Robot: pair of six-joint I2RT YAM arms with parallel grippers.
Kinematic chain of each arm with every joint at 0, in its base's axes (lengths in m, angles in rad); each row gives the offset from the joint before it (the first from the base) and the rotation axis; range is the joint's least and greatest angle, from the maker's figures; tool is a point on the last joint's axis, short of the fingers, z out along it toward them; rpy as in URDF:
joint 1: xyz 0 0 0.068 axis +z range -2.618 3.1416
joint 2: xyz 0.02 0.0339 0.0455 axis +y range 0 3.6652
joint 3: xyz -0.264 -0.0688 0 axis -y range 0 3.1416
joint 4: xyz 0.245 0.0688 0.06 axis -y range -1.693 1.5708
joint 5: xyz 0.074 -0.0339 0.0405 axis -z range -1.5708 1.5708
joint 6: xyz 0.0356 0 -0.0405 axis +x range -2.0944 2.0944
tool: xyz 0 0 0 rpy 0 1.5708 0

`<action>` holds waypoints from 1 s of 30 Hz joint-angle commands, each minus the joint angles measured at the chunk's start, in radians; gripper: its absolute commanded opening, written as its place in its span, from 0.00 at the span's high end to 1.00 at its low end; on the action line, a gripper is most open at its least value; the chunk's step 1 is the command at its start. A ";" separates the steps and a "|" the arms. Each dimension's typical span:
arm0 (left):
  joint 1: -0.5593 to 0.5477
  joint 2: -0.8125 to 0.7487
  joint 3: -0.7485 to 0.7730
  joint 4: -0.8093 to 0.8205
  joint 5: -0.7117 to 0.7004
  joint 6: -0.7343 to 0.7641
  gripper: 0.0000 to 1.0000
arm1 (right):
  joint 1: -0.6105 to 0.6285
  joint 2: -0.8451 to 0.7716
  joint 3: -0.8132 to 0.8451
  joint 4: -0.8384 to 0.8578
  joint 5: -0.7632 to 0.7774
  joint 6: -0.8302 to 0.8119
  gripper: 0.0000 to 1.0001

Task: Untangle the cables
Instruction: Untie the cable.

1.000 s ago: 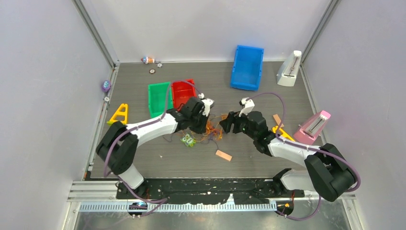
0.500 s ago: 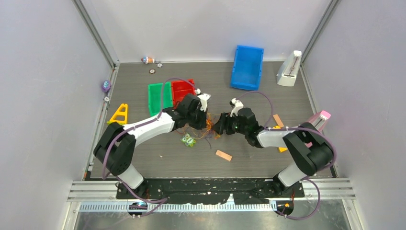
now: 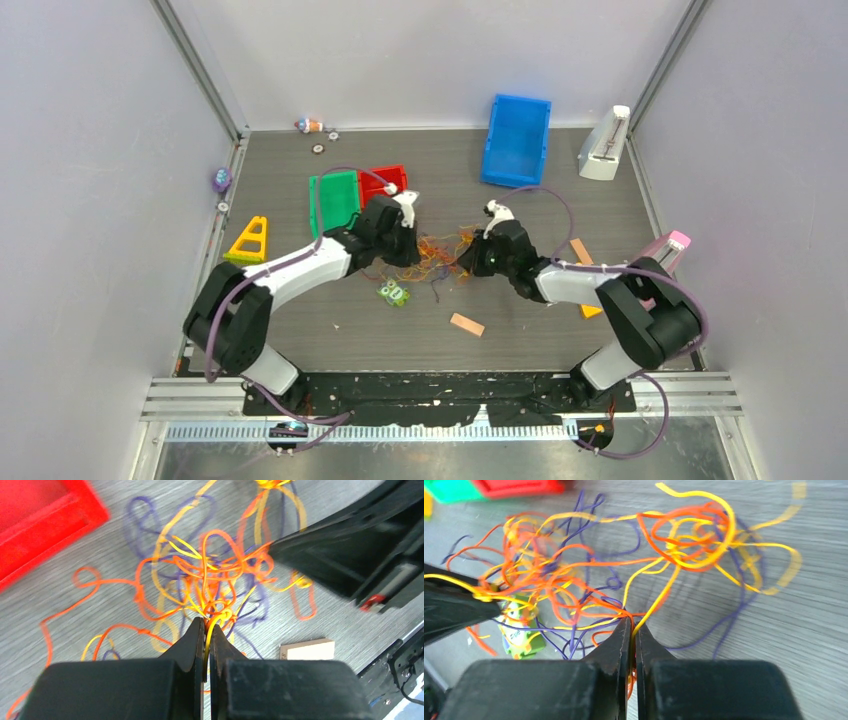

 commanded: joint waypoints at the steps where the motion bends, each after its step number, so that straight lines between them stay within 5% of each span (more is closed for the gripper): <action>1: 0.077 -0.158 -0.065 0.064 -0.065 -0.077 1.00 | -0.025 -0.145 0.034 -0.232 0.393 -0.019 0.95; 12: 0.181 -0.364 -0.240 0.005 -0.295 -0.137 1.00 | -0.172 -0.327 -0.059 -0.366 0.679 0.146 0.95; 20: 0.182 -0.510 -0.302 -0.031 -0.431 -0.121 1.00 | -0.176 -0.476 -0.149 -0.307 0.720 0.143 0.95; 25: 0.182 -0.614 -0.344 0.035 -0.361 -0.070 1.00 | -0.177 -0.523 -0.173 -0.272 0.688 0.104 0.95; 30: 0.182 -0.590 -0.352 0.121 -0.032 -0.001 1.00 | -0.176 -0.582 -0.230 -0.109 0.493 -0.004 0.87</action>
